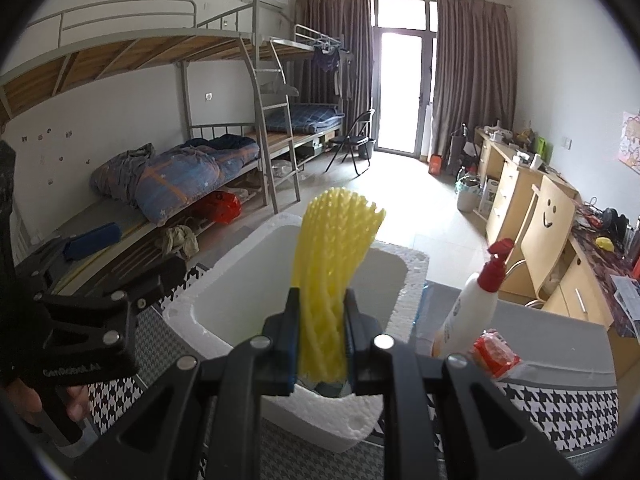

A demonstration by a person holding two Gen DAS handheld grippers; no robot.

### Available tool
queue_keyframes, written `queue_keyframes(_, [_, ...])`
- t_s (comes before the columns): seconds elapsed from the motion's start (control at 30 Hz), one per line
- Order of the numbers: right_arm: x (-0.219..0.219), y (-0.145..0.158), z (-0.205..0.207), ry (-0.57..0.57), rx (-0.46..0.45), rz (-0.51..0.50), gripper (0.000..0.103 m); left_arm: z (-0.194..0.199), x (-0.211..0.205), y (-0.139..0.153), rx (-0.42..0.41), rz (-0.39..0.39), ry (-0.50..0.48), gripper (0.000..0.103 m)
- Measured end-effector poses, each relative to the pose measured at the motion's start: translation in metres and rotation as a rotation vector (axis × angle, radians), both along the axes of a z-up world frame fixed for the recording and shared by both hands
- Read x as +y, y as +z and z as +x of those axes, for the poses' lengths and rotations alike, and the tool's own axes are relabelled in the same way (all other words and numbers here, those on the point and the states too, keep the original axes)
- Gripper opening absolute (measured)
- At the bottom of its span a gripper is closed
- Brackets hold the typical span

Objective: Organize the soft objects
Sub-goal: 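Drop the sock and yellow net into the foam box and open both tools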

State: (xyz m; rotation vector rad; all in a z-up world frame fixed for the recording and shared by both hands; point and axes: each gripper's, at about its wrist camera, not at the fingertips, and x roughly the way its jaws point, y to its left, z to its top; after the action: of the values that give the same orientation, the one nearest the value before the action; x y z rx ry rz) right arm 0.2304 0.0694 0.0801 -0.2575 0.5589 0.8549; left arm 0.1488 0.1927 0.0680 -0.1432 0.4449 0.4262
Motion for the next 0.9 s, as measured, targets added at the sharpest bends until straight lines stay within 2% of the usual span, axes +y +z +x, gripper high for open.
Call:
queue_keyframes(0.2, [0.007, -0.003, 0.005, -0.007, 0.001, -0.020, 0.022, -0.009, 0.009, -0.002, -0.013, -0.034, 0.012, 0.102])
queue_keyframes(0.33, [0.011, -0.006, 0.009, -0.007, 0.016, -0.025, 0.024, -0.011, 0.010, -0.002, -0.013, -0.023, 0.015, 0.102])
queue_keyframes(0.4, [0.013, -0.007, 0.010, -0.009, 0.014, -0.030, 0.033, -0.013, 0.011, -0.003, -0.018, -0.032, 0.017, 0.102])
queue_keyframes(0.5, [0.015, -0.009, 0.010, -0.009, 0.017, -0.036, 0.038, -0.010, 0.012, -0.005, -0.012, -0.038, 0.020, 0.102])
queue_keyframes(0.6, [0.014, -0.011, 0.009, -0.010, 0.029, -0.034, 0.055, -0.011, 0.014, -0.006, -0.009, -0.038, 0.023, 0.102])
queue_keyframes(0.77, [0.011, -0.008, 0.003, -0.010, 0.005, -0.043, 0.066, -0.012, 0.010, -0.005, -0.017, -0.029, 0.010, 0.102])
queue_keyframes(0.9, [0.001, -0.003, -0.002, -0.031, -0.018, -0.031, 0.070, -0.016, 0.006, -0.001, -0.036, -0.021, 0.006, 0.102])
